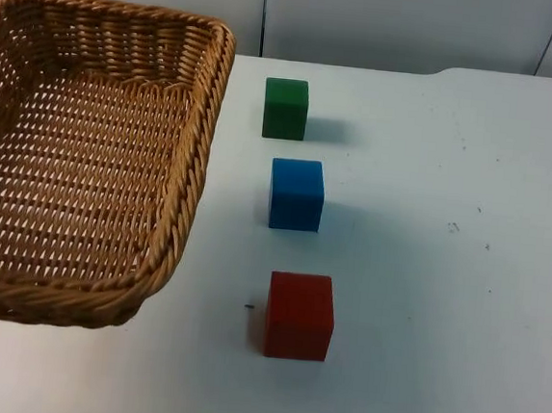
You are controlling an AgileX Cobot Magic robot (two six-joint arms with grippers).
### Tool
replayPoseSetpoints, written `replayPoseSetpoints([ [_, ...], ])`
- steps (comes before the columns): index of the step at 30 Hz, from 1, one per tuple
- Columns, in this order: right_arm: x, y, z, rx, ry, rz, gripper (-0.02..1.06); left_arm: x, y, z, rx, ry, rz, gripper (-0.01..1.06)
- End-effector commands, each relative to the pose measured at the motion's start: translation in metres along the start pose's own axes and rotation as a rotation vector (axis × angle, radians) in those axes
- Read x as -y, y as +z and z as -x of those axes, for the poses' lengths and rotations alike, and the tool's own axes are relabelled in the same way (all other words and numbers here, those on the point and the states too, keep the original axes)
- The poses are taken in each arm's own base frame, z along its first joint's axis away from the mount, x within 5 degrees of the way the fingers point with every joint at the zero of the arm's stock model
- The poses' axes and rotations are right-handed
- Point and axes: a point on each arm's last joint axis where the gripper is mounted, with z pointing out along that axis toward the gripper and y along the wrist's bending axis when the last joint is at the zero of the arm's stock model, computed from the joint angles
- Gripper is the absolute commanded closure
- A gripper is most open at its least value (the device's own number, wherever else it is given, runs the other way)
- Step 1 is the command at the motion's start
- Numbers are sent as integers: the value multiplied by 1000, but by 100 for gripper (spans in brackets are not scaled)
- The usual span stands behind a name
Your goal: Pick up the basket with the left hand and place the blue cube into the basket with the right hand.
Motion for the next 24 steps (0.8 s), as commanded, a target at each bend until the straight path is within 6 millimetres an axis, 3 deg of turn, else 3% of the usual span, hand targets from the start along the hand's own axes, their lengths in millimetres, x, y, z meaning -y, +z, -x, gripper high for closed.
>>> replayPoseSetpoints([
  [1,-1,2,-1,4,-8,8,0,3,-2,0,5,-11,-22,105],
  [10,-1,2,-1,6,-8,8,0,-9,-11,1,62,-106,-15,105],
  [24,-4,-5,6,51,8,55,0,-9,-11,1,58,-103,-18,105],
])
